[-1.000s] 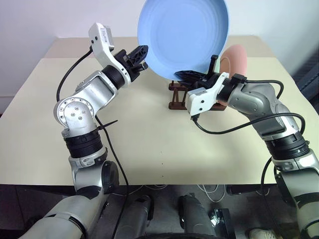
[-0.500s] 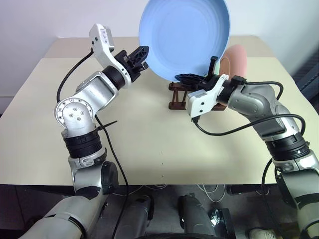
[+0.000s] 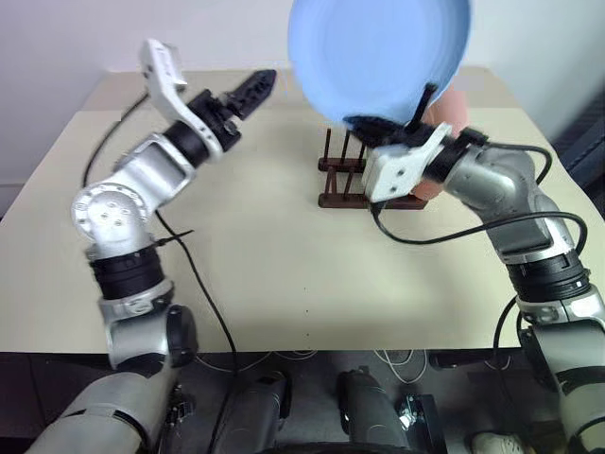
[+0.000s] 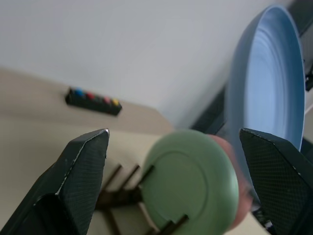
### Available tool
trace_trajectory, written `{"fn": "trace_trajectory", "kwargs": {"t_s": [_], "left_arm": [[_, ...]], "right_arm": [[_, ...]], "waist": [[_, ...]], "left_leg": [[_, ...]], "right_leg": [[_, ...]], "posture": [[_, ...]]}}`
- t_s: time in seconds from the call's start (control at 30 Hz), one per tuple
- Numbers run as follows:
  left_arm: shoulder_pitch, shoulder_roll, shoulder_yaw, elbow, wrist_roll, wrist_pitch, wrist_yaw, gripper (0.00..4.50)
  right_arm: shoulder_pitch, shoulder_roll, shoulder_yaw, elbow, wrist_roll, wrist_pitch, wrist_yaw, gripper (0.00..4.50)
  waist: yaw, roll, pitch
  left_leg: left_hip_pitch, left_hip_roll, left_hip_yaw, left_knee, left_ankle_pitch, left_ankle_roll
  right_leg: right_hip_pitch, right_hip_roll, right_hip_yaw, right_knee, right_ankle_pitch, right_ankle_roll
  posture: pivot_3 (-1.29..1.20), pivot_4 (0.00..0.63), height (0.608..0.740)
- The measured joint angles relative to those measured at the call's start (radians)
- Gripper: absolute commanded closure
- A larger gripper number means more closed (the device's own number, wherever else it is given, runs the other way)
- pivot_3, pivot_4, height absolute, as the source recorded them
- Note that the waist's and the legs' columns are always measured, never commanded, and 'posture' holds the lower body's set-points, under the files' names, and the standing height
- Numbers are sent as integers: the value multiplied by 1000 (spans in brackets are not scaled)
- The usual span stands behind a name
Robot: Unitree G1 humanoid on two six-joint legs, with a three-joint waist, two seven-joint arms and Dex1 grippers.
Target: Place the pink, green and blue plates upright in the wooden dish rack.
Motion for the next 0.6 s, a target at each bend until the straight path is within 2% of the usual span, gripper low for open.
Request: {"fn": "trace_trajectory", "kwargs": {"t_s": [0.13, 0.3, 0.33, 0.5, 0.6], "left_arm": [[53, 97, -90, -9, 112, -121, -173, 76], [108, 93, -171, 0, 191, -199, -269, 76], [108, 97, -176, 7, 204, -216, -286, 76], [116, 113, -176, 33, 222, -239, -332, 76], [128, 128, -176, 33, 228, -264, -376, 76]], "right_arm": [[-95, 144, -137, -70, 294, 203, -12, 4500], [-157, 283, -237, -163, 641, 467, -54, 4500], [-183, 336, -293, -169, 776, 551, -107, 4500], [-260, 427, -466, -209, 1198, 750, -311, 4500], [-255, 473, -516, -215, 1389, 831, -459, 4500]], "waist": [[3, 0, 0], [8, 0, 0], [5, 1, 0], [0, 1, 0], [-2, 3, 0]], "left_leg": [[3, 0, -1, -2, 0, 0], [3, 0, -1, -1, 0, 1], [3, 0, -2, -2, 0, 1], [3, 2, -2, -4, -1, 2], [3, 2, -1, -5, -2, 3]], "right_leg": [[2, 0, 0, -1, 0, 0], [3, 0, 0, -2, 0, -1], [2, 0, 0, -2, 0, -1], [1, 0, 0, -1, 0, -1], [0, 0, 0, 0, 1, -3]], "posture": [[0, 150, 740], [0, 150, 740], [0, 150, 740], [0, 150, 740], [0, 150, 740]]}}
